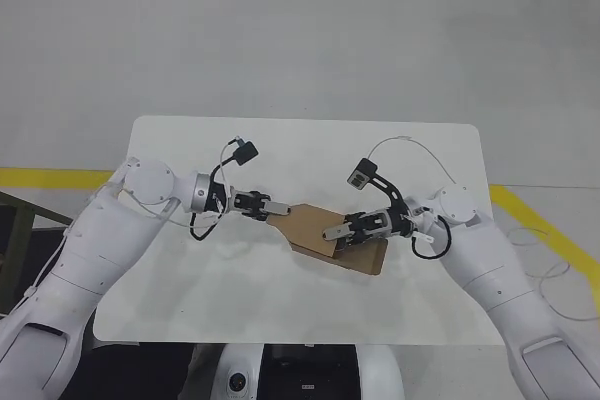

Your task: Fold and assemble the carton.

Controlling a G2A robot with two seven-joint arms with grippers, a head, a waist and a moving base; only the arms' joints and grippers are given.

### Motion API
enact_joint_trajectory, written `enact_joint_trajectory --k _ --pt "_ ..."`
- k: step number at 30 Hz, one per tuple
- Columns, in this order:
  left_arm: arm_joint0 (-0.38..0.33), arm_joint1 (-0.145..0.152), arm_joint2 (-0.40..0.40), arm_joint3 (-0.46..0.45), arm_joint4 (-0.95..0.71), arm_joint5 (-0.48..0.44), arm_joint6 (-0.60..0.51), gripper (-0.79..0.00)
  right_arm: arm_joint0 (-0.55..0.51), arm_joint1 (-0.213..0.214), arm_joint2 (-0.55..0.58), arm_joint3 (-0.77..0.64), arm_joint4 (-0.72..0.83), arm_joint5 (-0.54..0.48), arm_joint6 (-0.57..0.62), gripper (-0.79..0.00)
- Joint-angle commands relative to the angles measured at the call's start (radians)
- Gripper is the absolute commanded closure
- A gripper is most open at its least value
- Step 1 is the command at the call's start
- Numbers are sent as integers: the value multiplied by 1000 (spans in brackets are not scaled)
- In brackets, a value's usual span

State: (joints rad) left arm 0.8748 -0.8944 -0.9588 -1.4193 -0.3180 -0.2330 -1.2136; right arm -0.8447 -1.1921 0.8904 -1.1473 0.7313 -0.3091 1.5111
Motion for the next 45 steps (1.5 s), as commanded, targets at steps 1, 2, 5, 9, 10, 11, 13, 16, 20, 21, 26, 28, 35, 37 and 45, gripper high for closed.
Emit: enact_joint_trajectory --k 1,2,5,9,10,11,13,16,20,21,26,28,35,37,45 --pt "5 -1 -4 3 -29 -3 -1 -785 -2 1 2 -3 3 2 2 0" --pt "7 -2 -7 5 -36 -5 -2 -785 -3 1 3 -5 4 3 3 0" --pt "13 -2 -17 12 -53 -7 2 -785 -6 1 6 -10 7 3 3 0" --pt "23 -2 -33 27 -80 0 12 -785 -11 2 11 -21 14 3 3 0" --pt "25 -2 -34 29 -81 2 13 -785 -12 2 11 -24 15 3 3 0" --pt "28 -2 -34 31 -82 4 13 -785 -13 2 11 -28 15 2 2 0" --pt "33 -4 -28 32 -81 7 10 -785 -14 2 11 -34 14 3 3 0" --pt "35 -9 -16 31 -82 11 3 -785 -14 1 9 -37 14 3 3 0" --pt "37 -16 -1 28 -91 12 -3 -785 -13 0 8 -40 16 4 4 0" --pt "36 -18 1 27 -94 13 -4 -785 -13 0 9 -41 18 4 4 0" --pt "35 -26 11 35 -121 16 -12 -785 -16 -1 10 -45 22 4 4 0" --pt "33 -28 12 41 -131 16 -15 -785 -16 -1 11 -46 23 4 4 0" --pt "32 -33 -1 63 -144 5 8 -785 -22 -1 16 -50 27 3 3 0" --pt "35 -34 -5 64 -140 1 14 -785 -24 -1 18 -52 29 3 3 0" --pt "44 -39 -5 46 -141 6 9 -785 -28 -1 21 -61 31 2 2 0"
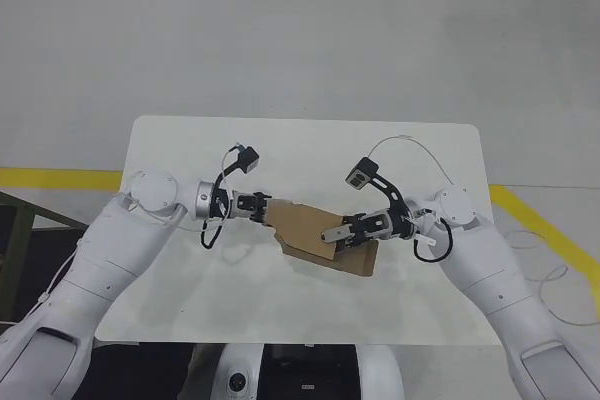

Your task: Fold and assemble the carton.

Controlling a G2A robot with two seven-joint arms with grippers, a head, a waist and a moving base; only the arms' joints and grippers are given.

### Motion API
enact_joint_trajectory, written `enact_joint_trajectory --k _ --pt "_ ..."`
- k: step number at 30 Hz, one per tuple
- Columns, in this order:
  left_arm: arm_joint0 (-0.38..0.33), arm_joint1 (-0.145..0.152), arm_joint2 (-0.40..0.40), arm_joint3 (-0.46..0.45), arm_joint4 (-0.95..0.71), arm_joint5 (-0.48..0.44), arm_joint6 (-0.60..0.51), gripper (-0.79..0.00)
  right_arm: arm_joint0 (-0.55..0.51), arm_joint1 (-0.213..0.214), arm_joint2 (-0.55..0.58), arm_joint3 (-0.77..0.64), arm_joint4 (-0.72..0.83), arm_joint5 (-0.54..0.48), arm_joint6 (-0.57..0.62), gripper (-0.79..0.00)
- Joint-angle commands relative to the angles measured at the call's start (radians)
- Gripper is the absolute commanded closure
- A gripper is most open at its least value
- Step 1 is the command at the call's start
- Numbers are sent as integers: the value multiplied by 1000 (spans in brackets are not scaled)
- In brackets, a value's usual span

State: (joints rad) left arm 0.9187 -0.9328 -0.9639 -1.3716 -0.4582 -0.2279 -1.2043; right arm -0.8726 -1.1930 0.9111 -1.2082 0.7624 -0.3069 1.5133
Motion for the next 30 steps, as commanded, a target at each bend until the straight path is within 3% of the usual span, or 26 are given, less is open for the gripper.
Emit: enact_joint_trajectory --k 1,30 --pt "1 -1 1 -4 0 1 0 -785 0 0 0 0 0 0 0 0" --pt "34 -10 -7 -71 22 -26 -57 -785 -1 -5 4 2 3 -4 -4 0"
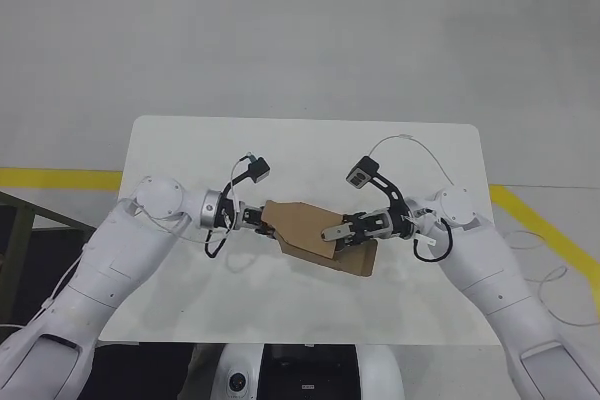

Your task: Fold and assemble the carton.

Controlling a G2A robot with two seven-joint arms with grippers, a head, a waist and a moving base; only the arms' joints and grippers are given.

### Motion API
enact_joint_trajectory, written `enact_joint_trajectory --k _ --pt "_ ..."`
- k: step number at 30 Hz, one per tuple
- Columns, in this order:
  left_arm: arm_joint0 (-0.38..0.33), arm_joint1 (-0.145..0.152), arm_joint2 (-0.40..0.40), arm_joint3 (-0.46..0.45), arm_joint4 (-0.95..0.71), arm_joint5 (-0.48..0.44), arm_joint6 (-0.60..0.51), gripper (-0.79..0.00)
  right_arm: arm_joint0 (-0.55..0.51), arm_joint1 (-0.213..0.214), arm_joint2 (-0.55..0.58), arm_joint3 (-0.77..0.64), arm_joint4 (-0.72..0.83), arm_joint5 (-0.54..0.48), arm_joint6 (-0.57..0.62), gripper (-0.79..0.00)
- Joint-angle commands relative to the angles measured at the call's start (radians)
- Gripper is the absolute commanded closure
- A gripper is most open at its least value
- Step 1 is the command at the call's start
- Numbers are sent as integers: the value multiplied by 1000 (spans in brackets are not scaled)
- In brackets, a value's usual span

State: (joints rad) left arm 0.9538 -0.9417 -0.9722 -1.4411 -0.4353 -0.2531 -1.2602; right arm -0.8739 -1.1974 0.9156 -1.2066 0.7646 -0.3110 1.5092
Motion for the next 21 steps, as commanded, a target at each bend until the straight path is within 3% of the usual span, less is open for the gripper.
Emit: enact_joint_trajectory --k 1,12,21 --pt "-2 -2 3 -1 0 -2 0 -785 1 -1 -2 1 0 1 1 0" --pt "-16 -12 11 21 -4 -15 3 -785 6 -6 -6 7 4 -1 -1 0" --pt "13 -1 -57 79 -70 -17 -10 -785 0 -3 10 6 6 1 1 0"
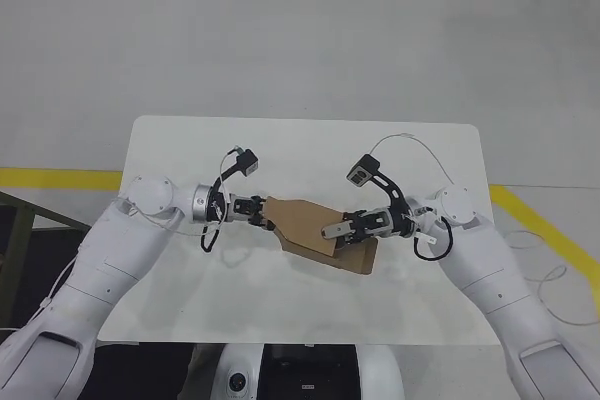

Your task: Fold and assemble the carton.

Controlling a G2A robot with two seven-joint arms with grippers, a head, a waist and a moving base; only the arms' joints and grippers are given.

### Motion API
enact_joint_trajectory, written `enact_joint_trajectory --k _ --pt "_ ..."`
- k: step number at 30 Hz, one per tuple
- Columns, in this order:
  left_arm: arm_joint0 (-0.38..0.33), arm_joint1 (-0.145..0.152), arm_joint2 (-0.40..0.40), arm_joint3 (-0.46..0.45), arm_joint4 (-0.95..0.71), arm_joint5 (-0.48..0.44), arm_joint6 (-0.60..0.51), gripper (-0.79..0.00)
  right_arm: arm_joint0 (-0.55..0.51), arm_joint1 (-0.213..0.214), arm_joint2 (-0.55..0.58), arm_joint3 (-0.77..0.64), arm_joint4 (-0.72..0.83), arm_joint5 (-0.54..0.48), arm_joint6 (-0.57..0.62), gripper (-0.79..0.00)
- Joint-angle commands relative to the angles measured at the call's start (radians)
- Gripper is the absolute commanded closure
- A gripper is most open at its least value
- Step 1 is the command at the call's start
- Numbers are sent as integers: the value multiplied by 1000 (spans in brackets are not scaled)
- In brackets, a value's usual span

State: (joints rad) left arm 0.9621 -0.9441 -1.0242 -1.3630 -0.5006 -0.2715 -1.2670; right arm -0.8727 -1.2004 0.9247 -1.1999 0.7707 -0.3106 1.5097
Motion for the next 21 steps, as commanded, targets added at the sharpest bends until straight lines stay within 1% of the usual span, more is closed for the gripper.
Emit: enact_joint_trajectory --k 1,8,10,14,17,21 --pt "11 3 -12 1 -12 4 -10 -785 -2 1 2 -2 0 1 1 0" --pt "50 15 -69 6 -77 -5 -58 -785 -9 3 13 -2 -1 0 0 0" --pt "62 19 -85 -2 -93 -17 -87 -785 -12 4 20 4 -2 -6 -6 0" --pt "87 28 -94 -40 -68 -58 -189 -785 -17 6 33 16 6 -20 -20 0" --pt "96 32 -100 -56 -35 -58 -190 -785 -18 5 37 16 7 -22 -22 0" --pt "91 30 -97 -68 7 -54 -142 -785 -18 4 35 10 6 -20 -20 0"
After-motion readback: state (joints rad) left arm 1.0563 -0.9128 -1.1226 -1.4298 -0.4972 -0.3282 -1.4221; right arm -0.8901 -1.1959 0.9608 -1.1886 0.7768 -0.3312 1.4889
